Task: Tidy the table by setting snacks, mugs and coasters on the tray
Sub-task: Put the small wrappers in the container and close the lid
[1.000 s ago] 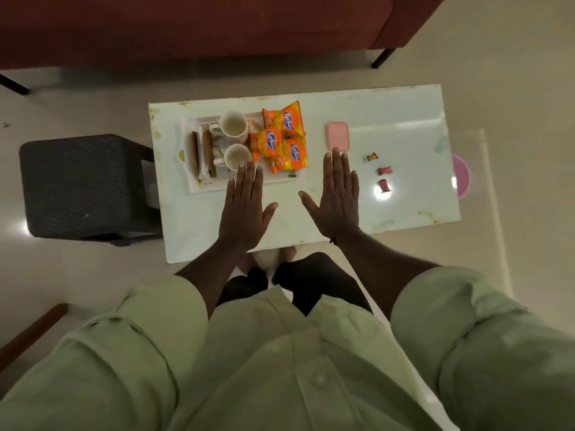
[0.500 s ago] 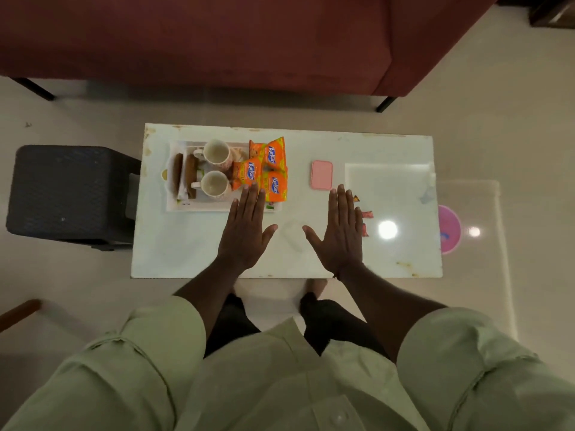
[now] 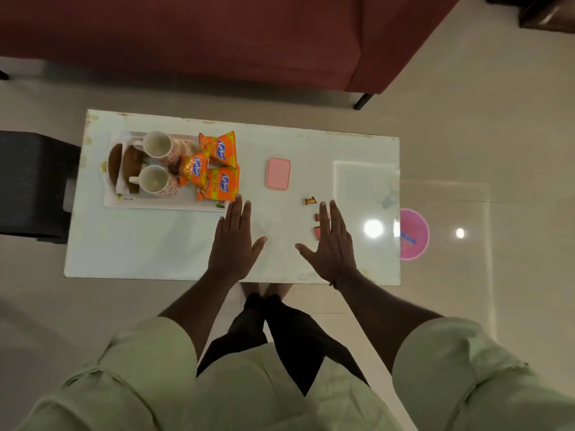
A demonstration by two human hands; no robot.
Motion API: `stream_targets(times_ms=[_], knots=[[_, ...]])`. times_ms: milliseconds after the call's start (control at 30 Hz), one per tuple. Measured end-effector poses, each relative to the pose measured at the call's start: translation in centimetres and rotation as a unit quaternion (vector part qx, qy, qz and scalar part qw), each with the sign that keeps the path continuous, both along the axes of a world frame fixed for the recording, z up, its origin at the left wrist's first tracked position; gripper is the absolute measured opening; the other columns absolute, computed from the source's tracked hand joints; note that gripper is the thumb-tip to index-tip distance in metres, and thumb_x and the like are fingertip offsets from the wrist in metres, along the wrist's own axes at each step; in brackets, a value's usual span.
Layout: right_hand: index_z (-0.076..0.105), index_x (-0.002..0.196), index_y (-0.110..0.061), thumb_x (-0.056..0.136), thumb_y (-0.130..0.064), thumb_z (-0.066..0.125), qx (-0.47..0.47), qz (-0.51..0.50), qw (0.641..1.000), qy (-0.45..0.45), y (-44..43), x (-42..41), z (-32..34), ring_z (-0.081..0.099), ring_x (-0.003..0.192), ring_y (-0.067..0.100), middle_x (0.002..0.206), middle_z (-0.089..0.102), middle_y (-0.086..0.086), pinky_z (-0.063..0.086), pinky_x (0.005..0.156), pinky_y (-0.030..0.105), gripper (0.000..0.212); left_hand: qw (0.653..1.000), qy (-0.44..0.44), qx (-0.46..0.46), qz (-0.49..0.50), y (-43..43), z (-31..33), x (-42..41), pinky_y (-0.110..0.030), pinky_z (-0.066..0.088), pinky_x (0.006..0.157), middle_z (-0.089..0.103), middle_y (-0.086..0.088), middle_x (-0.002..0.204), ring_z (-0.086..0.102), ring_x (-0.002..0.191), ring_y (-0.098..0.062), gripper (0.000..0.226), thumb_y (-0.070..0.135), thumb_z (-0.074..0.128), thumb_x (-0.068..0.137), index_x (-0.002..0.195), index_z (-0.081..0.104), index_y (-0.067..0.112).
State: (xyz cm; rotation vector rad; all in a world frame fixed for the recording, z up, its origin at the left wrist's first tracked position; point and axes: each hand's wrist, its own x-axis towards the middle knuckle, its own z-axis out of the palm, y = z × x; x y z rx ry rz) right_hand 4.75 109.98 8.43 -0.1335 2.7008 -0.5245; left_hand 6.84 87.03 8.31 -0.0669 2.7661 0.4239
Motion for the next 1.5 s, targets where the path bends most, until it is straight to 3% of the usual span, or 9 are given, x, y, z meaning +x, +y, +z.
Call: stream_targets(times_ms=[167,267,433,600,800,1067,1200,1367,1500], knots=[[-0.005,0.155,-0.037,0.074,-0.035,0.078,0.035,0.02,0.998,-0.053,2.4,-1.7,-2.6,0.016,0.149,0.033,0.165,-0.009,0.005,0.057,0.087,0.045,0.117,0.997,-0.055,0.041,0.031,0.6,-2.9,0.1,-0.046,0.034,0.112,0.002,-0.011,0.163,0.016,0.148,-0.029,0.101,0.058,0.06,0.081,0.154,0.007,0.012],[-0.006,0.153,-0.043,0.072,-0.017,0.076,0.064,0.044,0.994,-0.08,3.8,-2.6,-5.5,0.015,0.149,0.032,0.164,-0.015,-0.001,0.06,0.072,0.042,0.118,0.992,-0.088,0.057,0.066,1.0,-6.0,0.5,-0.047,0.034,0.112,0.004,-0.009,0.163,0.016,0.148,-0.029,0.111,0.061,0.067,0.073,0.153,0.005,0.016],[-0.005,0.15,-0.051,0.064,-0.004,0.074,0.082,0.054,0.985,-0.144,4.8,-4.6,-11.4,0.032,0.136,0.032,0.163,-0.013,-0.004,0.057,0.065,0.037,0.126,0.979,-0.12,0.081,0.144,1.5,-12.5,1.5,-0.053,0.031,0.111,0.0,-0.006,0.163,0.009,0.149,-0.027,0.124,0.06,0.075,0.063,0.152,-0.001,0.022],[-0.005,0.151,-0.049,0.061,-0.007,0.079,0.087,0.074,0.98,-0.165,4.7,-6.7,-17.1,0.03,0.136,0.034,0.163,-0.013,0.0,0.055,0.071,0.037,0.13,0.978,-0.105,0.054,0.171,1.4,-17.2,2.4,-0.059,0.032,0.107,-0.002,-0.009,0.162,0.006,0.149,-0.033,0.139,0.062,0.081,0.05,0.151,-0.006,0.025],[0.006,0.15,-0.048,0.057,-0.006,0.08,0.078,0.089,0.984,-0.135,4.1,-9.0,-20.6,0.036,0.121,0.034,0.149,0.013,0.003,0.051,0.057,0.032,0.126,0.979,-0.07,0.067,0.18,1.1,-20.4,3.0,-0.056,0.041,0.1,0.012,-0.008,0.159,0.024,0.143,-0.033,0.141,0.061,0.083,0.046,0.151,-0.002,0.022],[0.04,0.142,-0.028,0.068,0.003,0.068,0.048,0.088,0.988,-0.117,4.3,-9.2,-21.2,0.047,0.11,0.031,0.139,0.028,0.005,0.053,0.075,0.035,0.085,0.985,-0.017,0.087,0.147,1.4,-20.6,1.4,-0.047,0.051,0.091,0.032,-0.007,0.146,0.042,0.13,-0.029,0.126,0.048,0.084,0.049,0.149,0.014,0.018],[0.048,0.131,-0.023,0.068,-0.009,0.074,0.012,0.077,0.994,-0.083,4.4,-9.0,-21.0,0.052,0.11,0.029,0.136,0.033,0.004,0.053,0.071,0.034,0.07,0.987,-0.02,0.103,0.122,1.3,-20.4,-0.2,-0.044,0.052,0.089,0.03,-0.004,0.147,0.046,0.128,-0.028,0.127,0.049,0.086,0.048,0.149,0.014,0.021],[0.027,0.145,-0.035,0.061,-0.065,0.078,-0.023,-0.167,0.984,-0.053,3.9,-7.5,-20.7,0.046,0.123,0.026,0.136,0.034,0.004,0.051,0.087,0.039,0.104,0.988,-0.023,0.109,0.105,1.0,-20.7,-1.6,-0.04,0.052,0.09,0.027,-0.003,0.15,0.048,0.128,-0.028,0.126,0.047,0.088,0.05,0.149,0.013,0.022],[0.009,0.154,-0.032,0.058,-0.059,0.085,-0.043,-0.274,0.952,-0.132,2.4,-6.5,-21.2,0.046,0.123,0.035,0.134,0.029,0.011,0.046,0.097,0.043,0.126,0.989,-0.023,0.109,0.098,0.8,-20.8,-1.9,-0.04,0.052,0.089,0.027,-0.004,0.151,0.049,0.128,-0.028,0.125,0.048,0.088,0.05,0.148,0.015,0.022]])
